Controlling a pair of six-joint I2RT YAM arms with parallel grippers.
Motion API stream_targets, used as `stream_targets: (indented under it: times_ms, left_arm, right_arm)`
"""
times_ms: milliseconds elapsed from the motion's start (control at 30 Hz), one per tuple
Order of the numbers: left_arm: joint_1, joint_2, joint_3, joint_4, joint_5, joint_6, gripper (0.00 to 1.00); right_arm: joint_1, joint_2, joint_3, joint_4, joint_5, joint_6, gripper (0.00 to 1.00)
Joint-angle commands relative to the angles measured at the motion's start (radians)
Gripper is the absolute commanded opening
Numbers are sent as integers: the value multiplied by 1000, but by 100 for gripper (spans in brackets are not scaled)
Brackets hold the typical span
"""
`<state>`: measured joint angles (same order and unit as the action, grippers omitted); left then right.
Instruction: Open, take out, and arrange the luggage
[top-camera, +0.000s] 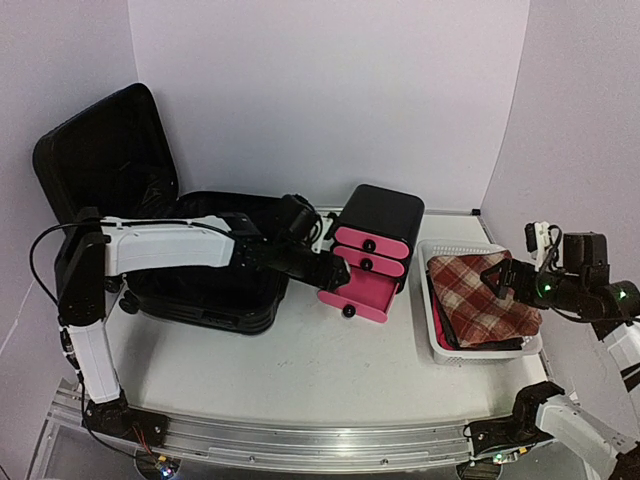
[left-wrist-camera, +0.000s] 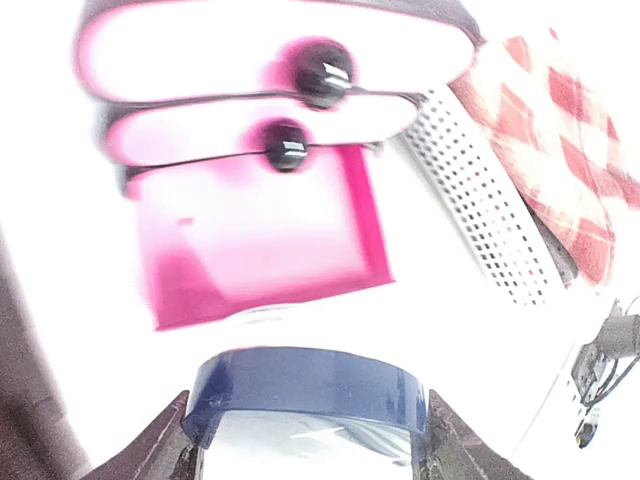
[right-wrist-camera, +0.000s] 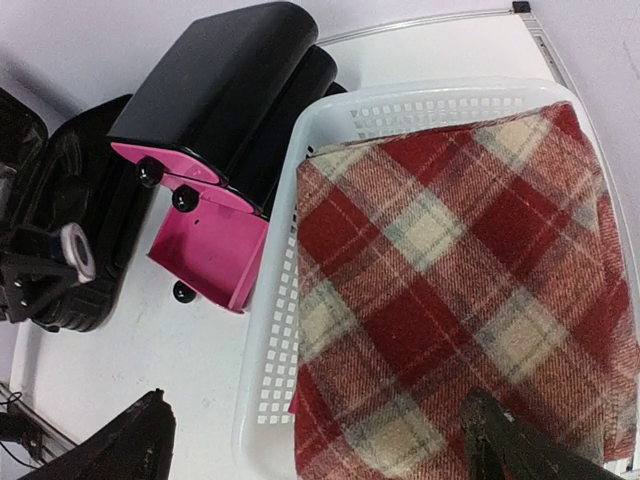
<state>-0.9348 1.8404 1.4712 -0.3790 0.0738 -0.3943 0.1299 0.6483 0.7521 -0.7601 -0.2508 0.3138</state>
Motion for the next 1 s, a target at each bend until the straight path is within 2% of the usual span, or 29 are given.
stream_targets:
  times_ms: [0,367,667,833,967]
  left_arm:
    - [-35,117,105,158,19,7,45]
    - [-36,414,386,162,11,-8,45]
    - [-35,448,384,161,-35,-59,47]
    - [-35,457,384,162,-30,-57,57]
    - [-35,433,352,161,-61,-49,71]
  right_arm:
    - [2,-31,10,5,-10,35,98]
    - [2,8,22,-22,-47,0,98]
    - [2,-45,-1,-33,-9,19,98]
    - [2,-45,5,-42,-7,15,98]
    - [1,-43,15,-47,-9,12,98]
